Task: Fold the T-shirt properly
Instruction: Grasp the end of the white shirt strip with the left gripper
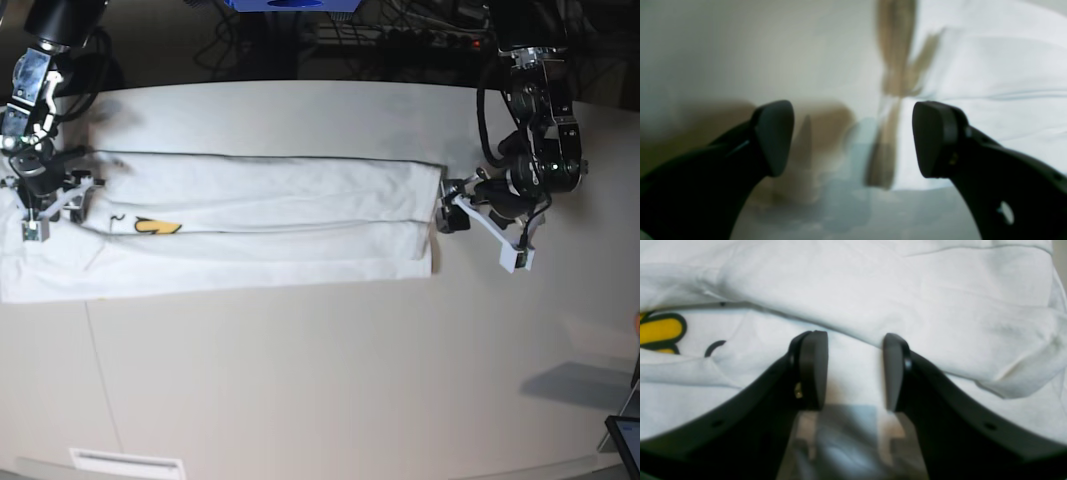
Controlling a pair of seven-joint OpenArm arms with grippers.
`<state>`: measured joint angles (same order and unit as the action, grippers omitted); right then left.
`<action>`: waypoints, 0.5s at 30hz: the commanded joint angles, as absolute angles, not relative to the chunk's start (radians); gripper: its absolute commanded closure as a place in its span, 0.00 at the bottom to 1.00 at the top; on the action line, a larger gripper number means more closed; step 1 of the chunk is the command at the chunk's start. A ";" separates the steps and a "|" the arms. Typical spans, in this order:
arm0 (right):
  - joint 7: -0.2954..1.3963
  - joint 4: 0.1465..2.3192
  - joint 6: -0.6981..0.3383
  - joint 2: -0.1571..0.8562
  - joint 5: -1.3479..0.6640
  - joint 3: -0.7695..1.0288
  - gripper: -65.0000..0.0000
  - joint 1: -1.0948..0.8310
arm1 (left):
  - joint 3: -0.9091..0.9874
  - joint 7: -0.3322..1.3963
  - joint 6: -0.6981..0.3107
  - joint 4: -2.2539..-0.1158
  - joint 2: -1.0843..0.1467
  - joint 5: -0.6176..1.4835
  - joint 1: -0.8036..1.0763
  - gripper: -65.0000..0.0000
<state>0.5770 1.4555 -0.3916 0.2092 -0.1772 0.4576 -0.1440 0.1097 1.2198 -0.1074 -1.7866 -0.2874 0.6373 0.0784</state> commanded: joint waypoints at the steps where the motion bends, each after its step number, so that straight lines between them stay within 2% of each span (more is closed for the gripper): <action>1: 0.648 1.454 -0.392 0.216 -0.142 0.455 0.59 -0.153 | 0.113 1.204 -0.124 -1.791 -0.297 0.668 0.067 0.17; 5: 0.648 1.454 -0.392 0.216 -0.142 0.455 0.59 -0.153 | 0.116 1.182 -0.225 -1.756 -0.298 0.799 0.064 0.17; 8: 0.648 1.454 -0.392 0.216 -0.142 0.455 0.59 -0.153 | 0.116 1.178 -0.199 -1.739 -0.297 0.803 0.064 0.17; 15: 0.648 1.454 -0.392 0.219 -0.142 0.455 0.59 -0.153 | 0.116 1.178 -0.214 -1.661 -0.295 0.811 0.064 0.17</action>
<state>0.5774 1.4555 -0.3920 0.2115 -0.1772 0.4576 -0.1440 0.1104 1.1881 -0.2111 -1.6474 -0.2852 0.7948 0.0746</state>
